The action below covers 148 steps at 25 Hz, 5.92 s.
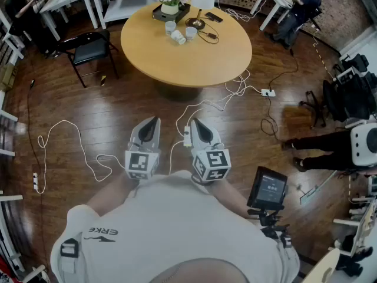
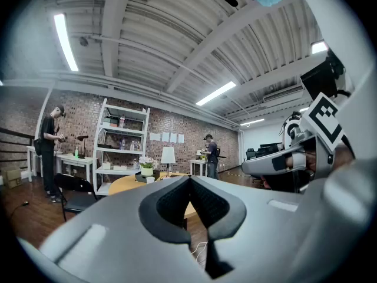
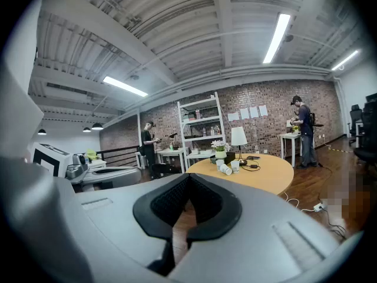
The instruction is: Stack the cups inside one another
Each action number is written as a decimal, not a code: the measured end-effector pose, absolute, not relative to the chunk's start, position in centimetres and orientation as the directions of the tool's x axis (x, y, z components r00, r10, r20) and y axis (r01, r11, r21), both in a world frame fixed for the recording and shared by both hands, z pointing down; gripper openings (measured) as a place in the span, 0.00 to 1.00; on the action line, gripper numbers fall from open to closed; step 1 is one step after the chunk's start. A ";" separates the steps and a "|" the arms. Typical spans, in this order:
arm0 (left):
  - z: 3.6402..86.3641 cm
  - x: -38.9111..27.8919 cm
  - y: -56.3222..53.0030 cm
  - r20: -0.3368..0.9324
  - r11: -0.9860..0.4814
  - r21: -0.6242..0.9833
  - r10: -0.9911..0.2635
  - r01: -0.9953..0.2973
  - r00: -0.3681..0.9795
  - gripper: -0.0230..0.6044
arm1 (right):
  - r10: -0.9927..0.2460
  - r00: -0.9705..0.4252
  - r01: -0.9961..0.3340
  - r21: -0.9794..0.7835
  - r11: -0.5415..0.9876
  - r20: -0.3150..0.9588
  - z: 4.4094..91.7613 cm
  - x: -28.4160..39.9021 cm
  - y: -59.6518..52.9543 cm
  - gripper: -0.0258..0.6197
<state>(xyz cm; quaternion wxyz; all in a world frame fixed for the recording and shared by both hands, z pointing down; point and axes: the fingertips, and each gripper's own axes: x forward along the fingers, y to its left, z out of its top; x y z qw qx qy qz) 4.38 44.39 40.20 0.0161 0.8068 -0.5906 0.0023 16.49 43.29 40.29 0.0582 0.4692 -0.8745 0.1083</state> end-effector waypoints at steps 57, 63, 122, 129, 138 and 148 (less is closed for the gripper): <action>42.5 -6.2 10.6 0.061 -0.414 0.090 -0.905 -0.906 0.420 0.04 | -0.895 -0.356 -0.934 -0.101 0.342 0.269 42.9 8.6 11.6 0.06; 42.8 -6.0 4.6 0.083 -0.386 0.070 -0.917 -0.920 0.391 0.04 | -0.880 -0.390 -0.921 -0.119 0.371 0.271 43.3 8.9 5.0 0.06; 59.5 -3.1 -18.2 0.406 -0.395 0.156 -0.810 -0.905 0.423 0.04 | -0.714 -0.314 -0.937 -0.082 0.340 0.626 61.5 10.8 -17.3 0.08; 60.4 -2.4 -18.1 0.422 -0.398 0.165 -0.798 -0.902 0.429 0.04 | -0.697 -0.297 -0.938 -0.061 0.343 0.652 63.1 11.4 -17.4 0.19; 60.7 -2.3 -18.2 0.435 -0.394 0.153 -0.797 -0.906 0.420 0.04 | -0.687 -0.281 -0.939 -0.042 0.343 0.670 65.5 12.0 -19.2 0.48; 61.8 -2.9 -18.0 0.458 -0.372 0.137 -0.798 -0.918 0.392 0.04 | -0.698 -0.283 -0.943 -0.056 0.329 0.657 67.4 12.0 -21.8 0.57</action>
